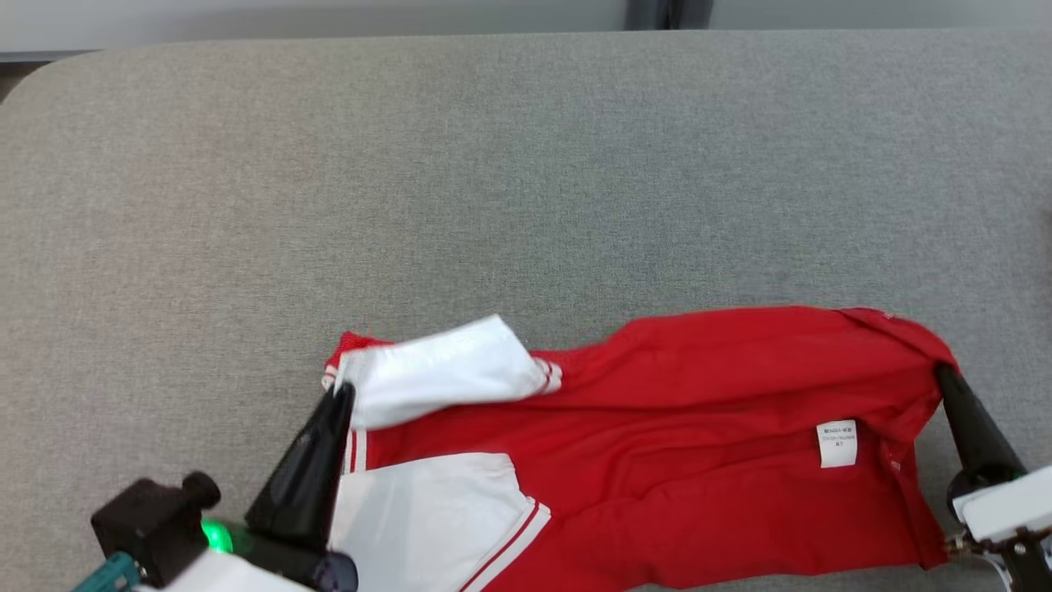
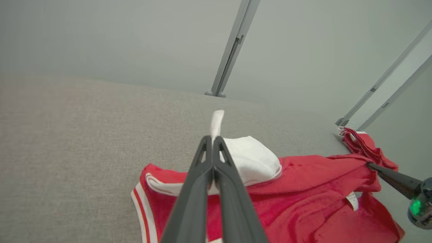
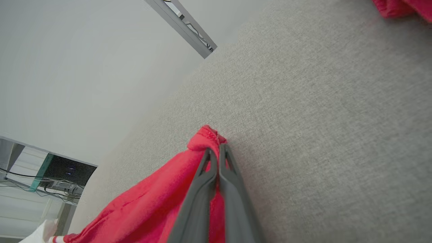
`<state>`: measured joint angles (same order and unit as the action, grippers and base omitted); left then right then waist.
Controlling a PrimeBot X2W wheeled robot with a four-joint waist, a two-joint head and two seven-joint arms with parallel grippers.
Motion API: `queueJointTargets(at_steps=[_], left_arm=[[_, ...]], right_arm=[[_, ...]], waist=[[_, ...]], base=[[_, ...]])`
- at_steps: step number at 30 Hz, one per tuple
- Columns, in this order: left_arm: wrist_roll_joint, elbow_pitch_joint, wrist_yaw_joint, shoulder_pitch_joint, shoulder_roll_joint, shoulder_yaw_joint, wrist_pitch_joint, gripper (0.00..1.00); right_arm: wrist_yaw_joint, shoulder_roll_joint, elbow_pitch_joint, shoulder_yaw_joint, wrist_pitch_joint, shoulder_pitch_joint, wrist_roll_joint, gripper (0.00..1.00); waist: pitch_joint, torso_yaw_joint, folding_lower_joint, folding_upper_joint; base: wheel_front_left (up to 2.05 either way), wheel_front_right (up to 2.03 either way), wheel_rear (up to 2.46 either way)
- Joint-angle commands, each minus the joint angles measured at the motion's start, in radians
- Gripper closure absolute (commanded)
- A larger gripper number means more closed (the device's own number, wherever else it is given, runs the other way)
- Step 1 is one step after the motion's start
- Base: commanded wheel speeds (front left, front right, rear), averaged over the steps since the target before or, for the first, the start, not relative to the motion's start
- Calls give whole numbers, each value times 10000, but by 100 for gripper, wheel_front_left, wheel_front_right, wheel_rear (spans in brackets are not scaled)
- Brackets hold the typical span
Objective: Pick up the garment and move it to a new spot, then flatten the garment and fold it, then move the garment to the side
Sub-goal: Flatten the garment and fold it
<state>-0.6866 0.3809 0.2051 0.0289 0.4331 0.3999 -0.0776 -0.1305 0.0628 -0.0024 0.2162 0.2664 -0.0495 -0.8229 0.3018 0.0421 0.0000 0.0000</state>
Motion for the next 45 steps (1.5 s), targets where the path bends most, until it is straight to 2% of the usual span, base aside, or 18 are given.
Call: queueJointTargets(at_steps=[1,5,10,14,16,17,18,19,23,30,34,40,45], left_arm=[[-198,295,179,386,58,-24,134,100],[-747,669,456,1301,-1,8,465,100],[-1280,603,547,2023,-136,20,568,100],[-1577,154,611,2343,-139,-42,683,100],[-1779,-219,489,2328,-271,-14,701,100],[-1803,-458,429,2236,-272,-12,671,100],[-1878,-697,362,2108,-340,-15,623,55],[-1906,-956,278,1967,-452,-10,545,0],[-1609,-2239,64,1494,-733,-83,-129,0],[-491,-3459,-94,617,-1245,-424,-1699,0],[531,-3433,-6,177,-1613,-1038,-1868,0],[2094,-3065,-377,111,-2270,-2356,-1875,0],[2952,-3164,-704,372,-2590,-2943,-1870,0]], right_arm=[[-4,-20,27,48,10,234,-304,100],[-4,-80,98,138,-71,874,-1000,100],[-4,-95,63,190,-361,1671,-1794,100],[-4,-100,245,64,-569,2000,-1893,100],[-4,-99,363,-86,-660,2012,-1720,100],[-4,-101,432,-166,-730,1984,-1614,78],[-4,-100,503,-241,-798,1951,-1415,47],[-4,-100,592,-326,-882,1916,-1304,0],[-4,-16,634,-871,-1476,1836,-229,0],[-4,166,300,-1293,-3433,1595,2179,0],[-4,238,57,-1336,-4247,1352,3472,0],[-4,271,-147,-1376,-4833,1070,4966,0],[-4,217,-72,-1494,-4912,1168,5584,0]], waist=[[-90,67,0,0],[-242,217,0,0],[-412,323,0,0],[-431,309,0,0],[-416,299,0,0],[-409,294,0,0],[-403,293,0,0],[-399,290,0,0],[-456,198,0,0],[-719,-69,0,0],[-946,-165,0,0],[-1394,-238,0,0],[-1760,-266,0,0]], base=[[0,0,0],[0,0,0],[0,0,0],[0,0,0],[0,0,0],[0,0,0],[0,0,0],[0,0,0],[0,0,0],[0,0,0],[0,0,0],[0,0,0],[0,0,0]])
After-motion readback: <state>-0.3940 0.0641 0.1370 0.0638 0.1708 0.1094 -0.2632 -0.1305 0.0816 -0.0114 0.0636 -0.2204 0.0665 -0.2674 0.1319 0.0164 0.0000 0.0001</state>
